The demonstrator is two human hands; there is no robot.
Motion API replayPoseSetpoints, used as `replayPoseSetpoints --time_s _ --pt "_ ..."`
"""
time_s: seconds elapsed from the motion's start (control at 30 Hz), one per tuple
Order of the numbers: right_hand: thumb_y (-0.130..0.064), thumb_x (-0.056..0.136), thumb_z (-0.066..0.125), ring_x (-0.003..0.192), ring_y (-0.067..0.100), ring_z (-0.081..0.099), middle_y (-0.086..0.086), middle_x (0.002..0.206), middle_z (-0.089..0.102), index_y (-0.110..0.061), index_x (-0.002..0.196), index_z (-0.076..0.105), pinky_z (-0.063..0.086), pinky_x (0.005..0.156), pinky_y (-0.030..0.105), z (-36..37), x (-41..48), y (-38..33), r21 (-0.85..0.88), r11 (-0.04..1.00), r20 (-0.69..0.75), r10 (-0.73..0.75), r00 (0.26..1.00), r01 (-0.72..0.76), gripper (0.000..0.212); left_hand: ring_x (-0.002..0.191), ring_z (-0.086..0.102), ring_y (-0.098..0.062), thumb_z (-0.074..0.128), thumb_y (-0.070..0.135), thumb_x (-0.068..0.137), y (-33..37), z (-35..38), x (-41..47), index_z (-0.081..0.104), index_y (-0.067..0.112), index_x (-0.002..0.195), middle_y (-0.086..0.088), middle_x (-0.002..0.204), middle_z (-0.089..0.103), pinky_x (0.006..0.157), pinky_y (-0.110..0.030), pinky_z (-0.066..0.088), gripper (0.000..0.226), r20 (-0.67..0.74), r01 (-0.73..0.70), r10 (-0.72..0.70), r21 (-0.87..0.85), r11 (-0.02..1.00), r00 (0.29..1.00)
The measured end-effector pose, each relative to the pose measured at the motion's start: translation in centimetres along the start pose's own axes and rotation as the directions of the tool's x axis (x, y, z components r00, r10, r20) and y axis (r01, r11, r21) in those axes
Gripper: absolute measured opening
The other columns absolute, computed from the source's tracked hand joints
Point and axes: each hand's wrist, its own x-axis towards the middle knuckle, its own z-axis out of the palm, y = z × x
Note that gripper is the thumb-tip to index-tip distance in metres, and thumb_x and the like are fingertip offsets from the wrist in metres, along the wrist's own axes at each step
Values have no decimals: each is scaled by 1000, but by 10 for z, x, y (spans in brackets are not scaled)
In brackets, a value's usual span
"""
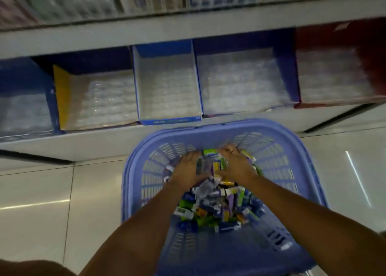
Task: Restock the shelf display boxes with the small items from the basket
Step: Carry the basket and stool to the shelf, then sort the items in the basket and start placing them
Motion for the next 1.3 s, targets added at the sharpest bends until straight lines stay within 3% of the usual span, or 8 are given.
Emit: replayPoseSetpoints --time_s 0.1,0.3,0.43,0.57,0.7,0.87,1.13,1.3 --pt "-39 91 57 130 32 37 6 143 37 -24 138 44 35 108 44 16 2 -3 -69 998 -92 9 996 -15 51 133 33 -21 64 55 80 -5 18 4 33 21 144 -2 144 39 112 -33 27 79 -105 -12 17 54 998 994" --pt "-49 95 44 128 33 41 1 149 33 -29 146 30 36 106 48 30 11 -2 -83 996 -59 -33 998 28 57 133 28 -24 54 61 83 -5 32 0 34 19 144 -2 145 36 113 -39 24 76 -214 13 23 166 986 976" --pt "-57 92 43 127 30 42 1 145 37 -27 140 38 37 105 46 27 11 -3 -44 999 -44 -13 999 11 57 130 32 -25 58 66 77 -5 20 7 35 17 143 -4 144 38 110 -38 27 85 -87 37 -19 203 978 996" --pt "-66 90 33 136 29 32 1 151 32 -31 140 34 25 111 53 32 13 -11 -145 987 40 75 996 -68 61 136 26 -29 55 73 75 -7 17 5 26 19 147 -7 150 29 111 -43 26 94 96 99 -111 114 988 989" --pt "-77 83 31 139 31 27 4 154 27 -34 143 29 17 110 59 28 28 -12 -116 984 180 153 972 -134 74 140 22 -29 43 82 72 -16 24 1 23 27 148 -2 154 25 113 -49 22 97 77 102 -109 91 991 991" --pt "-77 81 34 140 32 26 2 156 25 -34 145 28 15 111 61 25 29 -15 -89 986 220 155 963 -138 77 142 20 -29 55 77 71 -21 15 3 20 23 150 -5 157 21 114 -50 22 102 183 123 -113 -41 992 977" --pt "-78 79 38 137 31 31 2 154 29 -39 141 33 24 111 56 26 33 -6 -63 990 233 138 963 -127 73 143 17 -31 55 65 82 -17 17 11 19 25 151 -6 158 17 114 -52 19 87 194 154 -124 -152 976 973" --pt "-74 83 36 139 29 29 0 154 28 -40 143 31 27 112 51 25 33 -4 -74 992 276 115 954 -98 70 143 18 -29 62 67 75 -16 10 9 23 29 149 -3 158 16 114 -50 22 93 244 164 -111 -207 965 963"
